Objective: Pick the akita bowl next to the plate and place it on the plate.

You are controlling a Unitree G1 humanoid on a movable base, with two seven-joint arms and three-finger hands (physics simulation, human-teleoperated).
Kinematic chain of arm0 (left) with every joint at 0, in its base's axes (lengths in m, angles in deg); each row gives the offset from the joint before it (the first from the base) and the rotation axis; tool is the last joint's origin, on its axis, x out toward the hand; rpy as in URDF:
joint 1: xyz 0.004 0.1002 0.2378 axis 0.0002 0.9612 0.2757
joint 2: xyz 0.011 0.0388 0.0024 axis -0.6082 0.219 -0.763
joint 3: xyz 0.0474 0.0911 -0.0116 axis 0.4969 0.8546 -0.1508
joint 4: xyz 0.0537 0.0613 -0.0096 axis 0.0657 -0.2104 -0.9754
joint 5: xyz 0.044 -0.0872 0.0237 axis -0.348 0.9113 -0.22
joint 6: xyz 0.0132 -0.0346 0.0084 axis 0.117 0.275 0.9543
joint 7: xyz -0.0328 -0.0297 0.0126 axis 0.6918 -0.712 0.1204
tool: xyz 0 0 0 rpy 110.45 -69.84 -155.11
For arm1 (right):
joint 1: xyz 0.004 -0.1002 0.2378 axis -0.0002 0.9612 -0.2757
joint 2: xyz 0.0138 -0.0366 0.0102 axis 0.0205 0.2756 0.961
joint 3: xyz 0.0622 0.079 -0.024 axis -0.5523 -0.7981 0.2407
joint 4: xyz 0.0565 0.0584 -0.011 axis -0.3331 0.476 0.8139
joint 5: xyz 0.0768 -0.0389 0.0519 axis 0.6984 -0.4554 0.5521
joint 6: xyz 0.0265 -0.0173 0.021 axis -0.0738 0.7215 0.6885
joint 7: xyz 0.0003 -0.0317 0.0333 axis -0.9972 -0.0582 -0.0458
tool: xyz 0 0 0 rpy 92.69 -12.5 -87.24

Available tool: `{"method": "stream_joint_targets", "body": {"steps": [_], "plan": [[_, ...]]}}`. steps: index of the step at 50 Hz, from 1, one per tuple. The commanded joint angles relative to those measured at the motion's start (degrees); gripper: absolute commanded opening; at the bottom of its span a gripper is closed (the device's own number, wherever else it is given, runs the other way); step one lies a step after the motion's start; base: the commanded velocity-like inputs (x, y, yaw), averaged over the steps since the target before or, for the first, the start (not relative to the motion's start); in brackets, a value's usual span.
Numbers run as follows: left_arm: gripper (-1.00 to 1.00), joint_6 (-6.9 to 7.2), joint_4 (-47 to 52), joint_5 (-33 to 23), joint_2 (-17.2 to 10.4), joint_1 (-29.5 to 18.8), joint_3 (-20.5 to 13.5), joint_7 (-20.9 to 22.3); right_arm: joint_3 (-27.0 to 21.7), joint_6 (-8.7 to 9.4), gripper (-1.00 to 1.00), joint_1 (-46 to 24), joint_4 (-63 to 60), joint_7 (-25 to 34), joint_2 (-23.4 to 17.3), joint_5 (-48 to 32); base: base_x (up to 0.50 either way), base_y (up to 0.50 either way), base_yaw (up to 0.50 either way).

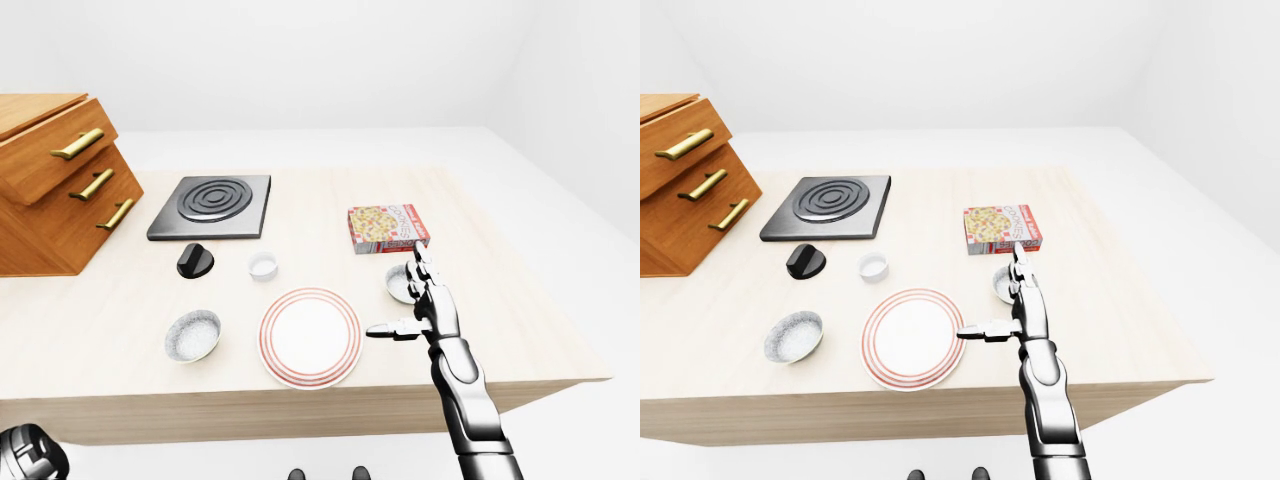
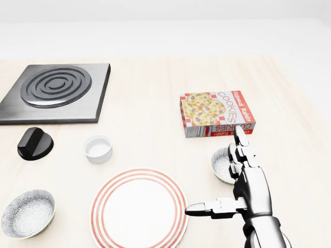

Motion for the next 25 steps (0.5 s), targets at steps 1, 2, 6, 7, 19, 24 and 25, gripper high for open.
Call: {"method": "stream_joint_targets", "body": {"steps": [1,2,6,7,19,24,25], "plan": [[1.00,0.00,-36.8,-7.9,-6.0,19.1,-18.6,-7.8,0.1,-1.38,1.00,-0.1,1.0,-0.4,-0.3,-1.5,0.00,0.00,0.00],[1.00,0.00,-40.2,-7.4,-6.5,19.8,-18.4,-8.6,0.1,-1.91,1.00,-0.2,1.6,-0.3,-0.3,-1.7,0.00,0.00,0.00],[1.00,0.00,-40.9,-5.3,-7.4,21.2,-17.4,-10.0,0.0,-2.40,1.00,-0.2,2.0,-0.2,-0.3,-1.8,0.00,0.00,0.00],[1.00,0.00,-41.1,-5.1,-7.5,21.3,-17.2,-10.1,0.0,-2.19,1.00,-0.1,1.7,-0.2,-0.3,-1.8,0.00,0.00,0.00],[1.00,0.00,-42.4,-4.1,-8.0,21.5,-16.5,-10.5,0.0,-1.85,1.00,-0.1,1.4,-0.3,-0.2,-2.1,0.00,0.00,0.00],[1.00,0.00,-41.7,-3.7,-8.0,21.8,-16.6,-10.6,0.0,-1.94,1.00,-0.2,1.5,-0.3,-0.2,-2.1,0.00,0.00,0.00],[1.00,0.00,-41.6,-3.7,-8.0,21.8,-16.6,-10.6,0.1,-1.65,1.00,-0.1,1.0,-0.3,-0.2,-2.2,0.00,0.00,0.00]]}}
